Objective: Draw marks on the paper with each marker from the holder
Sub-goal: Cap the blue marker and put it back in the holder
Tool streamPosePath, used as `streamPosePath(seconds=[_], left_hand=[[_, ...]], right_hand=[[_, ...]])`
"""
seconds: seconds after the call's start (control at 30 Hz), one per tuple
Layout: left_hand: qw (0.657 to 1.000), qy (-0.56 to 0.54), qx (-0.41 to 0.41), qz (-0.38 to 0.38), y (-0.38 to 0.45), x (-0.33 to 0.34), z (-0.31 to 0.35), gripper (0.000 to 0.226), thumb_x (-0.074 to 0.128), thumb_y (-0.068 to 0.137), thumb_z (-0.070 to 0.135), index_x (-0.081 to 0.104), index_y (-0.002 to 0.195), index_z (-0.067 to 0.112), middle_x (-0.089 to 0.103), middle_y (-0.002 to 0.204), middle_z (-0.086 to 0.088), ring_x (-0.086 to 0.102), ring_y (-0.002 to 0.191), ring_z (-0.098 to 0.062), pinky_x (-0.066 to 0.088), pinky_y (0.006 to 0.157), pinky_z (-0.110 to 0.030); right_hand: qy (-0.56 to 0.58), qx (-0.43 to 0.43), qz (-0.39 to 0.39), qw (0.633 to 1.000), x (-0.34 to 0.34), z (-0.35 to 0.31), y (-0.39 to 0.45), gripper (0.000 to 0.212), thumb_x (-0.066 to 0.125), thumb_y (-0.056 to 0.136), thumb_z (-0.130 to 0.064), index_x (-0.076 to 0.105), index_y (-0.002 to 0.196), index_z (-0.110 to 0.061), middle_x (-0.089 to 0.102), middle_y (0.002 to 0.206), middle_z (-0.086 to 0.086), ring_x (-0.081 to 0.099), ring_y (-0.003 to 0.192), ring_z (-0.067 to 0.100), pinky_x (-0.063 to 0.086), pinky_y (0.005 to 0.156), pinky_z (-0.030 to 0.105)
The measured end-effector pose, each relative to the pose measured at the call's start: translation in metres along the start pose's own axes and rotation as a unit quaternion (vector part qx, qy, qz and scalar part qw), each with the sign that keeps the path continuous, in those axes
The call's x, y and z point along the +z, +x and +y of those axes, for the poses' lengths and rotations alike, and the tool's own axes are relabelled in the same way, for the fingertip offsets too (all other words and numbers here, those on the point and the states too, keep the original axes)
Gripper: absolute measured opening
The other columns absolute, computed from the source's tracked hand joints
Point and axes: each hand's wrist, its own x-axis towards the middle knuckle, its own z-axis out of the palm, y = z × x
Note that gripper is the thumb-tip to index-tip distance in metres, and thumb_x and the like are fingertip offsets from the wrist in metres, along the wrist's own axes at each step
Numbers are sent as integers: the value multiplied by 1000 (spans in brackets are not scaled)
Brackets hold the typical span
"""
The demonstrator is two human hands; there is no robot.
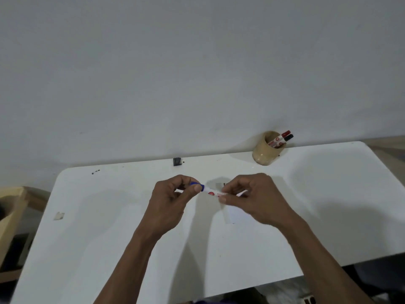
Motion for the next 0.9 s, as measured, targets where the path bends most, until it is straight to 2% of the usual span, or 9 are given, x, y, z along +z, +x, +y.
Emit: streamPosePath(seconds=[0.07,0.17,0.33,0.4,0.47,0.57,0.63,0.77,0.9], left_hand=[[999,44,16,-7,11,20,10,12,71,90,22,75,79,19,65,65,15,37,41,-6,30,45,-10],[994,106,36,-9,32,52,21,12,72,89,25,75,78,22,74,81,12,61,66,-4,42,60,-13],[988,152,31,-26,65,109,34,8,77,83,31,75,84,24,74,81,13,65,78,0,45,70,-18],[988,154,19,-10,79,129,33,21,82,77,35,73,93,25,74,88,14,66,82,0,50,70,-19],[986,163,5,9,92,147,28,36,84,74,38,70,104,25,72,94,14,66,85,0,53,70,-20],[984,177,0,27,110,174,22,48,82,76,39,64,117,23,69,103,11,64,92,0,49,68,-15],[983,180,8,41,121,193,19,54,82,77,38,60,124,21,67,110,8,63,94,-2,50,69,-15],[979,194,25,61,144,227,11,66,82,77,38,51,134,24,61,128,5,59,103,-7,57,88,-37],[980,186,37,62,161,250,11,74,82,77,39,43,140,31,54,137,9,55,117,-11,56,94,-43]], right_hand=[[-13,-12,-14,1000,-5,11,3,15,88,76,-16,78,82,-26,76,75,-17,69,72,-2,48,64,11],[-33,-22,-3,999,-20,31,9,18,83,83,-19,76,98,-25,75,84,-14,70,82,0,53,72,15],[-51,-22,-11,998,-64,59,19,38,70,94,-18,58,123,-42,69,93,-17,67,88,5,59,75,23],[-28,-20,6,999,-84,69,25,57,67,96,-16,47,129,-58,66,97,-20,67,89,5,61,73,24],[20,-33,70,997,-103,78,34,66,68,95,-13,43,129,-64,66,96,-18,70,85,7,61,67,22],[87,-48,187,977,-131,88,53,61,71,93,-7,50,125,-55,70,93,-16,73,80,3,52,63,9],[103,-58,247,962,-148,94,69,50,73,93,-9,53,126,-41,73,92,-20,74,79,-2,51,62,9],[99,-78,346,930,-169,100,105,37,75,92,-13,57,124,-18,76,90,-2,74,80,-2,48,70,5],[120,-77,372,917,-175,107,132,31,74,93,-17,57,118,-15,79,89,6,74,83,4,48,73,4]])
